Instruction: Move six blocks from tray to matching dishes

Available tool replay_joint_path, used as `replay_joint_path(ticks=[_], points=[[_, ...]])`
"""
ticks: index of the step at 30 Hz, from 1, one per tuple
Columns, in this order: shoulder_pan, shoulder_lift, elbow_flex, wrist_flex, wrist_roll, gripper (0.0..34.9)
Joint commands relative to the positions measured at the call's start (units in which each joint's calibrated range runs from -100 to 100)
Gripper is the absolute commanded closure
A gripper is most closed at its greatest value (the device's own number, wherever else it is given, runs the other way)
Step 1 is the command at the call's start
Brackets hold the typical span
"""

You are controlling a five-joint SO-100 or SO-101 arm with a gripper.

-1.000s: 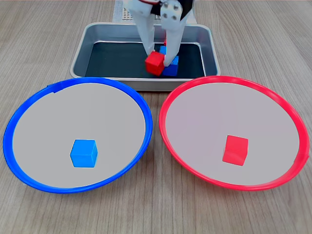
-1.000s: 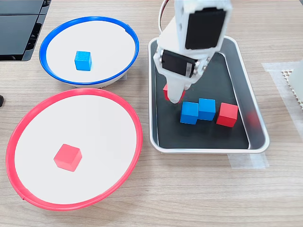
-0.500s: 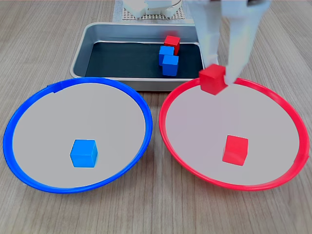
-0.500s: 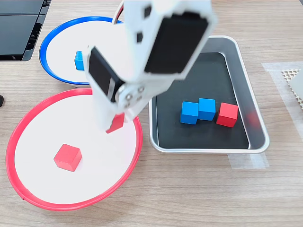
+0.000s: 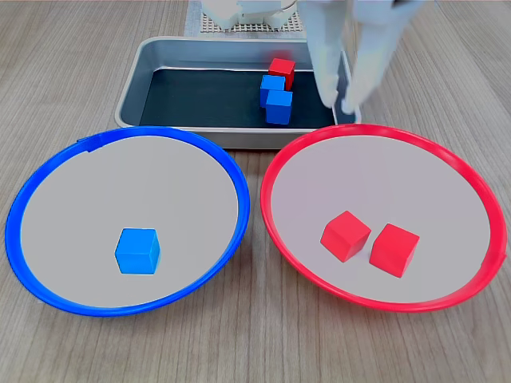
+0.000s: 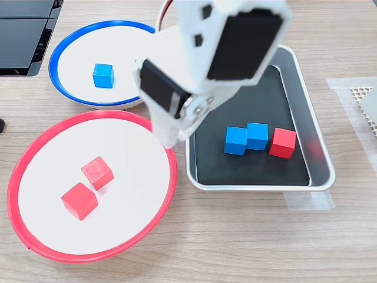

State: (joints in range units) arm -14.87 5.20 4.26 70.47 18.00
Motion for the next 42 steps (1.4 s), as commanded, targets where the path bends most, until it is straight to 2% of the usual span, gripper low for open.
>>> replay_joint_path(ticks=[1, 4, 7, 12, 15, 17, 34, 36, 37, 38, 39, 40, 42], points=[[4.3, -12.2, 10.5, 6.8, 4.8, 34.7], [8.4, -18.0, 20.7, 8.1, 9.2, 34.7], [10.2, -20.6, 26.5, 7.6, 12.7, 34.6], [10.3, -22.4, 32.5, 3.3, 16.2, 22.5], [8.5, -21.9, 32.6, 1.2, 16.7, 18.4], [7.6, -20.9, 32.8, -0.3, 16.9, 17.3], [7.7, -6.0, 26.2, -4.8, 19.0, 20.7], [7.6, -5.0, 25.6, -5.1, 19.1, 23.0], [7.4, -4.7, 25.6, -5.2, 19.1, 26.1], [7.3, -4.5, 25.5, -5.3, 19.2, 31.8], [7.3, -4.4, 25.1, -5.0, 19.2, 34.6], [7.3, -4.5, 24.3, -3.7, 19.2, 34.7], [8.0, -5.3, 18.8, 4.4, 19.2, 34.8]])
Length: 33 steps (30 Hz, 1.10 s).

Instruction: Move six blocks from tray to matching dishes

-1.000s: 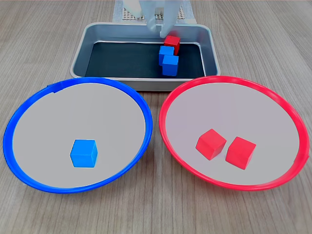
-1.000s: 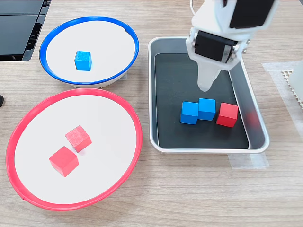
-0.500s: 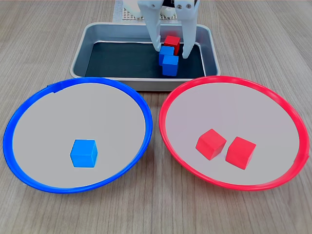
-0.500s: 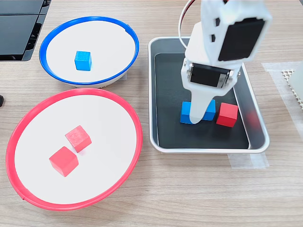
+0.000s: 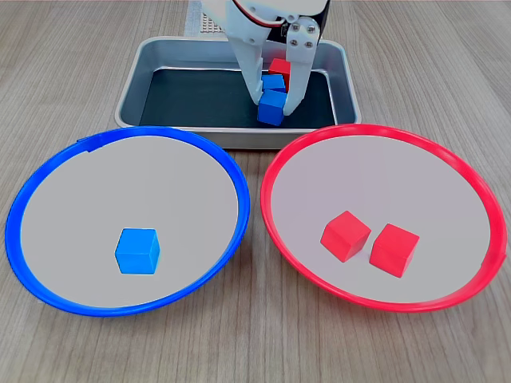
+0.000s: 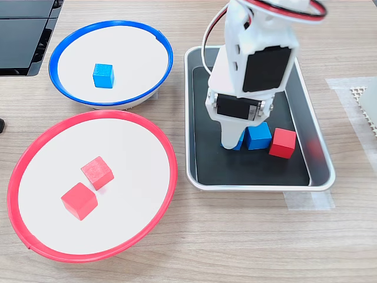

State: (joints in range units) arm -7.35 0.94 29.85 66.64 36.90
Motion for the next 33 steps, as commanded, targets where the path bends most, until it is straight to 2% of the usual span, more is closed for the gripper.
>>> replay_joint_path(ticks=[1, 3, 6, 8, 11, 17, 18, 21, 22, 23, 24, 25, 26, 29, 33], points=[[0.8, -1.5, -9.5, 11.2, -0.1, 34.8], [1.8, -2.3, -17.4, 16.2, -4.1, 34.8], [3.4, -1.8, -26.4, 15.6, -11.3, 34.8], [7.1, 1.1, -33.2, 10.9, -17.9, 34.8], [13.1, 7.5, -39.3, 2.7, -23.2, 34.8], [17.1, 15.8, -41.0, -6.7, -22.5, 34.0], [17.2, 17.0, -39.6, -8.3, -20.9, 24.9], [17.3, 17.7, -38.0, -11.3, -19.6, 16.2], [17.3, 17.0, -37.2, -12.1, -19.6, 15.8], [17.4, 15.7, -35.7, -13.2, -19.5, 17.3], [17.4, 13.1, -32.7, -14.8, -19.5, 21.1], [17.4, 7.9, -26.9, -16.5, -20.2, 30.9], [17.1, 3.8, -22.3, -16.8, -20.5, 34.6], [15.8, -7.1, -9.3, -15.8, -22.2, 34.6], [10.9, -22.9, 9.6, -13.1, -23.5, 34.6]])
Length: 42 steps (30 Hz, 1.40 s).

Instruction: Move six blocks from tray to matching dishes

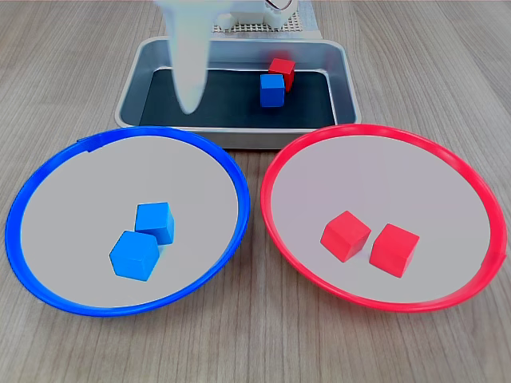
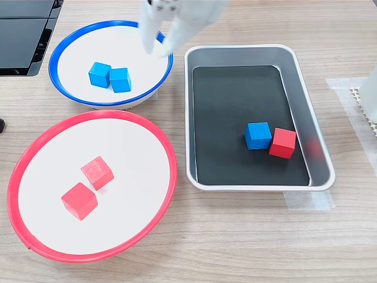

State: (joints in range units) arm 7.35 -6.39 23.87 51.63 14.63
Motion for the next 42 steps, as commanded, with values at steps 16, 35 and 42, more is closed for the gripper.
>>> replay_joint_path(ticks=[16, 35, 42], points=[[-12.6, -25.3, 31.8, 11.9, -1.5, 16.4], [-14.4, -19.6, 36.2, 3.0, -0.4, 15.8], [-15.6, -17.8, 36.2, 2.1, 0.0, 28.2]])
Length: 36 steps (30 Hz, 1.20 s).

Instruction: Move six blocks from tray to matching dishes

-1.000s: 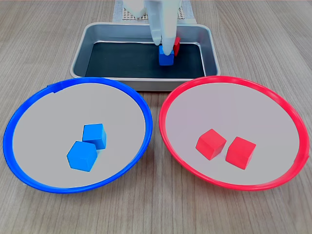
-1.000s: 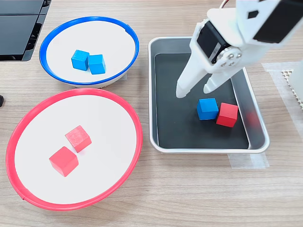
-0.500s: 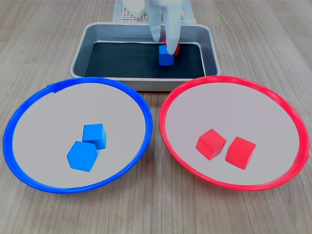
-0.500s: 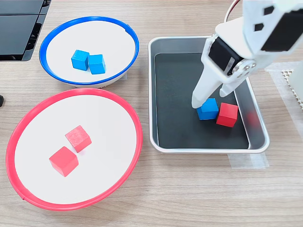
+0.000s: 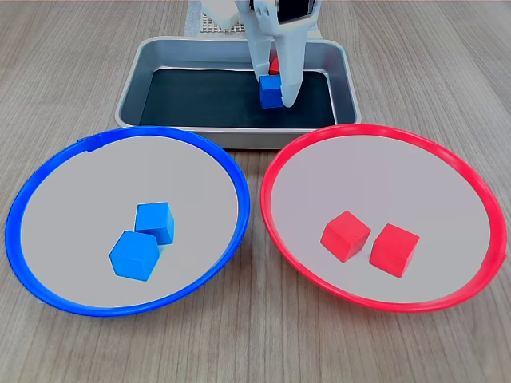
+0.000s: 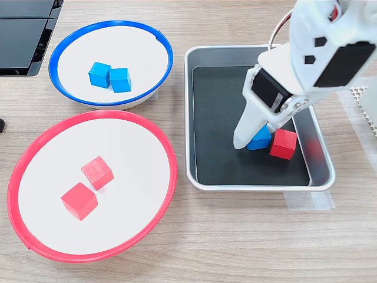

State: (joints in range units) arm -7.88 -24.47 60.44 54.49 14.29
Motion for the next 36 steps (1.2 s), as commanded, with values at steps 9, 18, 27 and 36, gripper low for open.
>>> replay_joint_path(ticks=[9, 18, 27, 36], points=[[5.9, 1.4, -20.4, 6.3, -3.1, 34.8], [18.8, 30.4, -59.9, 3.1, -9.1, 34.8], [23.7, 41.0, -64.2, -2.2, -3.5, 13.7], [18.3, 22.6, -45.5, -0.6, -0.6, 34.6]])
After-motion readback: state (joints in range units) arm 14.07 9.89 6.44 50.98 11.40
